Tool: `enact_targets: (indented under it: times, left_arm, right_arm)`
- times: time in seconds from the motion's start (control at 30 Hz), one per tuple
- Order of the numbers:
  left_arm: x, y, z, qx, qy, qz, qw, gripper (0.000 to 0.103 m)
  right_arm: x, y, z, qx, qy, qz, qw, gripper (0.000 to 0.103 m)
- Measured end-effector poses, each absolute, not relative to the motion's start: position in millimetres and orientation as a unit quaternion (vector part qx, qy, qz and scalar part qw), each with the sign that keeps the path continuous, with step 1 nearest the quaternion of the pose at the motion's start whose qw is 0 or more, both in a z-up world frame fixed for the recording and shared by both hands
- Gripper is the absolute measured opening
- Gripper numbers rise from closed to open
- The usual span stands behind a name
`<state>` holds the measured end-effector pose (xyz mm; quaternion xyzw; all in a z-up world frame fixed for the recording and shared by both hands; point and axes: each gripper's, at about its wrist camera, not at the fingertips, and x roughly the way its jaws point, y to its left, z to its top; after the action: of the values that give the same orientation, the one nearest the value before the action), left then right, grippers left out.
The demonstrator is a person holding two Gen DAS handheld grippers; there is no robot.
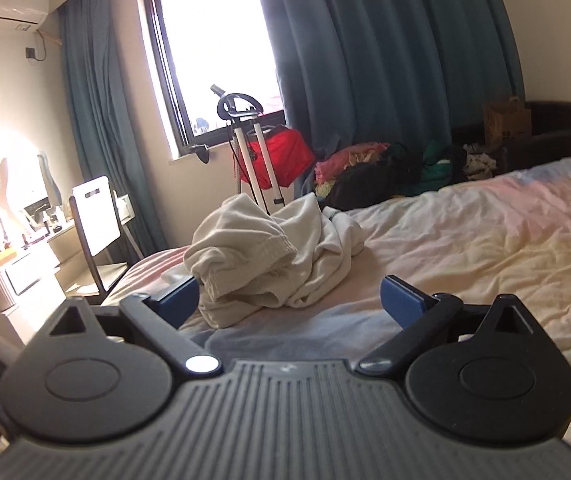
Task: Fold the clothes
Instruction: 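Grasp the ribbed cuff of the cream sweatpants with the left tool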
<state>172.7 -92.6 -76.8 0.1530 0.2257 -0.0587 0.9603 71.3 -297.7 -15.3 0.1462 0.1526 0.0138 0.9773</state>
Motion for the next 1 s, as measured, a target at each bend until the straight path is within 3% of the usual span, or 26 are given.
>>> enact_targets:
  times: [0.27,0.33,0.47,0.63,0.67,0.77,0.8,1.0]
  left_arm:
    - [319,-200,-110,0.308,0.120,-0.046,0.943,0.103]
    - [357,-219,-118,0.321,0.128,-0.034,0.938,0.103]
    - [406,-228,-115,0.310,0.083,-0.006,0.947,0.103]
    - [450,-202,-77,0.218,0.060,0.083,0.971,0.102]
    - [459,-195,-68,0.202,0.063,0.113,0.971,0.094]
    - [465,-168,-35,0.142,0.077,0.138,0.977,0.033]
    - [464,-158,-23,0.121,0.083,0.142,0.979,0.021]
    - [375,-100,50,0.026,0.097,0.063,0.993,0.015]
  right_arm:
    - [94,-349,-70,0.225,0.177,-0.043,0.957,0.098]
    - [108,-358,-86,0.239,0.192,-0.048,0.951,0.098]
    - [130,-373,-114,0.278,0.213,-0.044,0.936,0.098]
    - [148,-378,-134,0.300,0.224,-0.059,0.925,0.098]
    - [148,-378,-136,0.299,0.222,-0.065,0.926,0.098]
    - [149,-377,-140,0.294,0.213,-0.078,0.928,0.098]
    - [148,-377,-140,0.293,0.208,-0.078,0.930,0.098]
    - [135,-358,-126,0.253,0.144,-0.067,0.954,0.098]
